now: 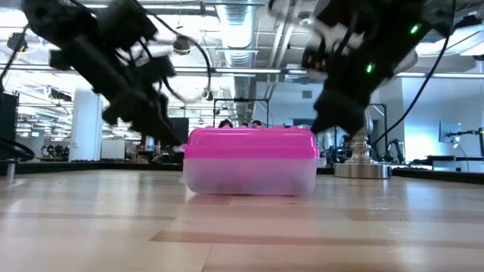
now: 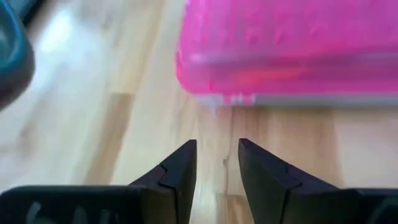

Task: Pick & place school supplies into a supply box
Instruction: Close the pink supply box

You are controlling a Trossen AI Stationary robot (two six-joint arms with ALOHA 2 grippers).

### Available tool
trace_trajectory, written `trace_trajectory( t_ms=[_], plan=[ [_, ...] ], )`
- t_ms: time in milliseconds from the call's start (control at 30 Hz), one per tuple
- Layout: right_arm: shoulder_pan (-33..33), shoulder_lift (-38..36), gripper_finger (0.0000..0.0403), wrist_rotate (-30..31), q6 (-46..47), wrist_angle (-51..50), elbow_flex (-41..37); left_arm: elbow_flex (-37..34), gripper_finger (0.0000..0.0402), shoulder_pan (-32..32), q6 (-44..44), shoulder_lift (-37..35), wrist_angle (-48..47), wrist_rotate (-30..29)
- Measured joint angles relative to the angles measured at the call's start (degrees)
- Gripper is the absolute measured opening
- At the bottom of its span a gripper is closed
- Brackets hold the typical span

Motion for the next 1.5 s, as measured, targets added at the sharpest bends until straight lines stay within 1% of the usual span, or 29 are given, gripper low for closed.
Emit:
trace_trajectory(
  t_ms=[67,100,167,233,367,467,533,567,667,800,1000,1100,1233,1400,1500],
  plan=[
    [2.0,-1.6,0.0003,4.5,0.0,1.2,0.0,-1.0,0.0114,-1.6,-0.6,-4.2,0.1,-1.8],
    [3.0,-2.2,0.0003,5.7,-0.6,2.8,0.0,-1.9,0.0114,-2.6,-0.6,-6.4,0.8,-2.5],
    [4.6,-2.3,0.0003,6.2,-4.4,8.0,0.0,-3.6,0.0114,-4.9,0.2,-10.0,4.4,-3.5],
    [5.8,-1.7,0.0003,5.6,-10.3,14.1,0.0,-5.9,0.0114,-7.4,2.4,-13.0,10.3,-4.0],
    [6.3,1.0,0.0003,-0.7,-21.9,26.3,-0.1,-10.0,0.0114,-11.3,7.1,-17.1,19.3,-4.3],
    [5.4,2.3,0.0003,-7.2,-28.3,32.7,0.0,-11.4,0.0114,-13.0,8.9,-19.5,20.4,-7.2],
    [4.2,3.2,0.0003,-12.1,-30.6,35.9,0.0,-12.0,0.0114,-13.6,9.0,-20.9,20.1,-9.5],
    [3.6,3.8,0.0003,-14.0,-31.2,36.8,0.2,-12.1,0.0114,-13.6,9.0,-21.2,20.0,-9.7],
    [2.1,4.1,0.0001,-14.9,-31.5,35.7,-0.1,-12.1,0.0114,-13.6,9.0,-21.4,19.3,-9.4],
    [1.3,3.5,0.0000,-15.2,-28.6,31.6,-0.1,-12.2,0.0114,-13.6,8.8,-21.4,18.3,-9.3],
    [1.3,3.2,0.0000,-23.8,-27.8,32.9,0.0,-12.2,0.0114,-13.6,8.5,-21.3,18.2,-9.3],
    [0.8,3.2,0.0000,-24.3,-26.1,33.6,-0.7,-12.2,0.0114,-13.6,8.3,-21.3,18.2,-9.3],
    [0.1,3.3,0.0000,-24.6,-25.3,37.3,-3.9,-12.2,0.0114,-13.6,8.2,-21.3,18.3,-9.3],
    [-2.1,3.3,0.0000,-30.0,-22.5,38.1,-4.6,-12.2,0.0114,-13.6,8.2,-21.3,18.3,-9.3],
    [-2.9,3.3,0.0000,-31.7,-21.4,38.2,-4.6,-12.2,0.0114,-13.6,8.2,-21.3,18.3,-9.3]
  ],
)
